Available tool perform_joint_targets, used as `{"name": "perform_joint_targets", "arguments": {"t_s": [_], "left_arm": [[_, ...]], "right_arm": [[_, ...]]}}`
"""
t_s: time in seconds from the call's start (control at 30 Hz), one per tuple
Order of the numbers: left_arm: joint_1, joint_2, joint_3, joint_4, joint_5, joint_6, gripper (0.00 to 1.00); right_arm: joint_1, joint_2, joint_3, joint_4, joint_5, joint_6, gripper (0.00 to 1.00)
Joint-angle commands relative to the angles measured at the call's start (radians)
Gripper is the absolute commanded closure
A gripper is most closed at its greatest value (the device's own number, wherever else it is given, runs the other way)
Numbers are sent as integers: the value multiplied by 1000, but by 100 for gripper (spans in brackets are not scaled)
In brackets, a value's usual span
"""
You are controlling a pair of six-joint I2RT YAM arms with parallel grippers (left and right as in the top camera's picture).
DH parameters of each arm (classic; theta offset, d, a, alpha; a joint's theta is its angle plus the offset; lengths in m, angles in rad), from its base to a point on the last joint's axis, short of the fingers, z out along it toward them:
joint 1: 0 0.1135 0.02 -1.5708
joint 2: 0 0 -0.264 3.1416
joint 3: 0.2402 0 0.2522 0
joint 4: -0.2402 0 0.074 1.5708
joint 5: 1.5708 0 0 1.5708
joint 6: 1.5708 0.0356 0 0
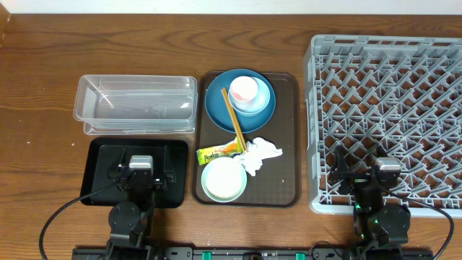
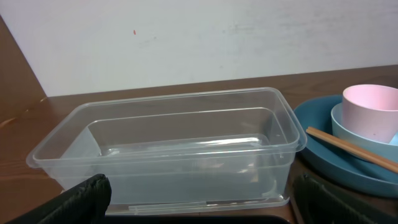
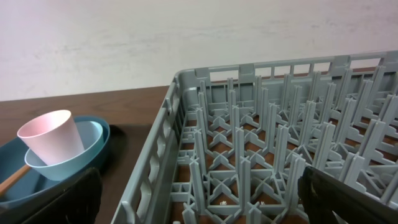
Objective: Sort waste into correct bins and load items into the dishwasher rack
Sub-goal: 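Move the left gripper toward the pale green rice bowl on the tray, then grasp the rim of the pale green rice bowl with the left gripper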
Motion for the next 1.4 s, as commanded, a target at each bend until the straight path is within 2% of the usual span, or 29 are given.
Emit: {"name": "perform_joint_targets", "arguments": {"t_s": [0.0,0.4,0.47,0.53,0.67,0.83,1.0,1.13,1.23,1.37], "left_arm": [[1,-7,-22,-35,-5,20,4],[1,-7,-22,-21,-4,19,4],[1,-7,-22,-23,35,2,4],[1,-7,-22,-35,167,-58,4],[1,-6,-21,-13,452,-281,4],[1,-6,-21,39,650,-435,4],[1,-6,1,45,778,-584,4],[1,-6,54,45,816,-676,4],[1,-4,149,14,845,-681,4],[1,41,319,-103,844,-679,4]], "right_arm": [[10,-5,-2,-2,3,3,1],[10,-5,-2,-3,3,3,1],[10,-5,-2,-3,3,4,1],[10,-5,-2,-3,3,3,1],[10,-5,-2,-2,3,3,1],[10,-5,-2,-3,3,3,1],[10,-5,-2,-3,3,3,1],[10,-5,-2,-3,3,3,1],[10,-5,-2,-2,3,3,1],[10,-5,-2,-3,3,3,1]]}}
